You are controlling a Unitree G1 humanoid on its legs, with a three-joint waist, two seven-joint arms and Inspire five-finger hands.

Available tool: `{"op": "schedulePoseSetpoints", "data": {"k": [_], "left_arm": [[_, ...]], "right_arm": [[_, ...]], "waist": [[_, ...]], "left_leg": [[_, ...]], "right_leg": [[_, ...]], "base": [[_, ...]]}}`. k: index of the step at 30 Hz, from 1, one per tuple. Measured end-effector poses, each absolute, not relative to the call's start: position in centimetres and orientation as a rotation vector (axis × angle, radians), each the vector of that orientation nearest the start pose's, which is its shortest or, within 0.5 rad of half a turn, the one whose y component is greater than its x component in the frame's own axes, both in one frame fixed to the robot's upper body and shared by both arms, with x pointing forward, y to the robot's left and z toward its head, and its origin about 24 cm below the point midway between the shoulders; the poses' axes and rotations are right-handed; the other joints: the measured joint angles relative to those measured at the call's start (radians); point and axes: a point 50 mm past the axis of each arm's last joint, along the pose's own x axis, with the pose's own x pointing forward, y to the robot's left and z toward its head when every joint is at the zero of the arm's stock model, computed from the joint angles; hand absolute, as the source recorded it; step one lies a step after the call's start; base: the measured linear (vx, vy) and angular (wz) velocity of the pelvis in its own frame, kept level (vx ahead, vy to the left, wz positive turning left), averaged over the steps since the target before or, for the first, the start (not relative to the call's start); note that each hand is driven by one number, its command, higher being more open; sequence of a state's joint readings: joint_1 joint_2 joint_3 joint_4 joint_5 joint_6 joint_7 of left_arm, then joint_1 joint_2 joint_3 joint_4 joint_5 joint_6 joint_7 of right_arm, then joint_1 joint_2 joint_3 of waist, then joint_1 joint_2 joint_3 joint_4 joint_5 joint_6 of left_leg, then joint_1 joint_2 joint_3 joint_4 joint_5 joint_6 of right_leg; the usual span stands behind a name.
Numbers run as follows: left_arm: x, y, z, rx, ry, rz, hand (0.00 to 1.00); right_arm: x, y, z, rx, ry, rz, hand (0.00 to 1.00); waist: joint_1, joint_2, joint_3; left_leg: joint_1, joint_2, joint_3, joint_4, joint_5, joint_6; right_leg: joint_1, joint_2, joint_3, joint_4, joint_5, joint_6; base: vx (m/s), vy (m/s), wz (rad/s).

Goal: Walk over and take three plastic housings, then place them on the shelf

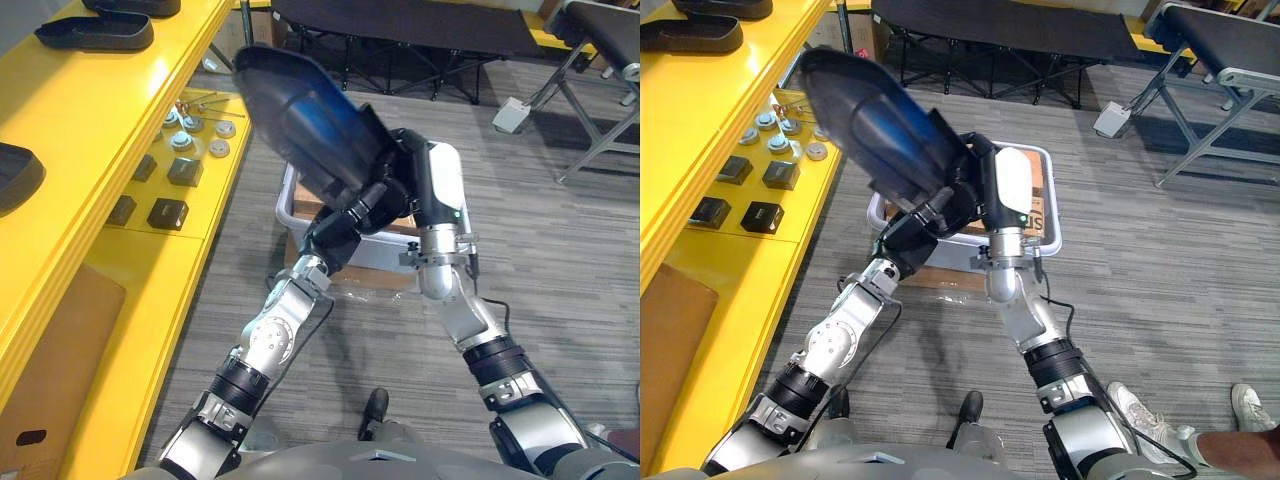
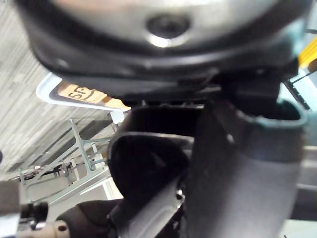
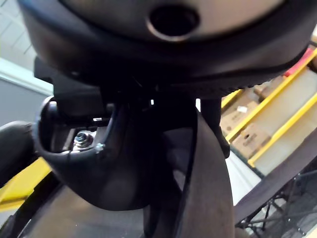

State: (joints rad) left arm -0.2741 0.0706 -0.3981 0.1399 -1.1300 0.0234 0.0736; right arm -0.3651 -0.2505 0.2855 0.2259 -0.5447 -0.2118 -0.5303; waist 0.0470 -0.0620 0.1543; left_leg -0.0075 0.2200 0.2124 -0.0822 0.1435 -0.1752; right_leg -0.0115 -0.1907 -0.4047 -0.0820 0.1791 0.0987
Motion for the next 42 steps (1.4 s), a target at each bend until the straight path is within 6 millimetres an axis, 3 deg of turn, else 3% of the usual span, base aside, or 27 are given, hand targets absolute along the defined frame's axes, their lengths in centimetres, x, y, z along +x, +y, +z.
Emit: {"op": "schedulePoseSetpoints", "data": {"k": [8,15,16,20,27,36,37,42], "left_arm": [[28.6,5.8,5.6,-0.915,0.206,-0.228,1.0],[28.2,8.5,4.2,-1.024,0.158,0.022,1.0],[28.1,8.9,4.0,-1.031,0.151,0.042,0.0],[28.2,9.7,3.8,-1.102,0.137,0.095,0.0],[28.2,9.8,3.9,-1.136,0.111,-0.003,0.0],[28.1,9.3,4.0,-1.124,0.116,-0.119,0.0],[28.1,9.3,4.1,-1.12,0.113,-0.127,0.0],[28.1,9.4,4.4,-1.111,0.093,-0.148,0.0]], "right_arm": [[29.6,-10.8,9.3,-0.661,-0.522,-0.075,0.0],[27.6,-9.4,6.4,-0.57,-0.402,-0.028,0.0],[27.4,-9.1,6.2,-0.561,-0.393,-0.021,0.0],[26.9,-8.6,5.6,-0.553,-0.375,-0.002,0.0],[26.7,-9.0,5.3,-0.544,-0.362,-0.028,0.0],[25.7,-9.3,5.4,-0.497,-0.407,-0.047,0.0],[25.6,-9.3,5.4,-0.478,-0.404,-0.047,1.0],[24.8,-8.9,5.4,-0.411,-0.42,-0.02,1.0]], "waist": [[0.004,-0.002,-0.027],[-0.014,0.002,-0.052],[-0.018,0.004,-0.053],[-0.018,0.012,-0.061],[-0.023,0.026,-0.074],[-0.026,0.016,-0.089],[-0.026,0.015,-0.089],[-0.028,0.016,-0.095]], "left_leg": [[0.0,0.0,-0.002,0.0,-0.002,-0.001],[0.0,-0.001,0.001,0.0,0.0,0.003],[0.0,-0.001,0.001,0.0,0.0,0.002],[0.001,-0.001,0.0,0.0,-0.005,-0.003],[0.003,-0.001,0.0,0.0,-0.01,-0.003],[0.011,-0.002,0.002,0.009,-0.017,0.001],[0.014,-0.002,0.004,0.009,-0.021,0.002],[0.016,-0.003,0.007,0.011,-0.029,-0.001]], "right_leg": [[0.001,-0.001,-0.003,-0.003,-0.001,0.001],[-0.001,-0.001,-0.003,-0.003,-0.002,0.001],[-0.001,-0.001,-0.004,-0.003,-0.002,0.001],[-0.003,-0.001,-0.006,-0.003,-0.011,-0.008],[-0.002,-0.001,-0.007,-0.003,-0.015,-0.009],[0.013,-0.003,-0.006,-0.004,-0.012,-0.001],[0.013,-0.004,-0.005,-0.004,-0.013,0.0],[0.011,-0.005,-0.005,-0.004,-0.022,-0.006]], "base": [[0.0,0.0,0.0],[0.0,-0.001,0.0],[0.0,0.0,0.0],[0.0,0.0,0.0],[0.0,0.0,0.0],[0.0,0.0,0.0],[0.0,0.0,0.0],[0.0,0.0,0.0]]}}
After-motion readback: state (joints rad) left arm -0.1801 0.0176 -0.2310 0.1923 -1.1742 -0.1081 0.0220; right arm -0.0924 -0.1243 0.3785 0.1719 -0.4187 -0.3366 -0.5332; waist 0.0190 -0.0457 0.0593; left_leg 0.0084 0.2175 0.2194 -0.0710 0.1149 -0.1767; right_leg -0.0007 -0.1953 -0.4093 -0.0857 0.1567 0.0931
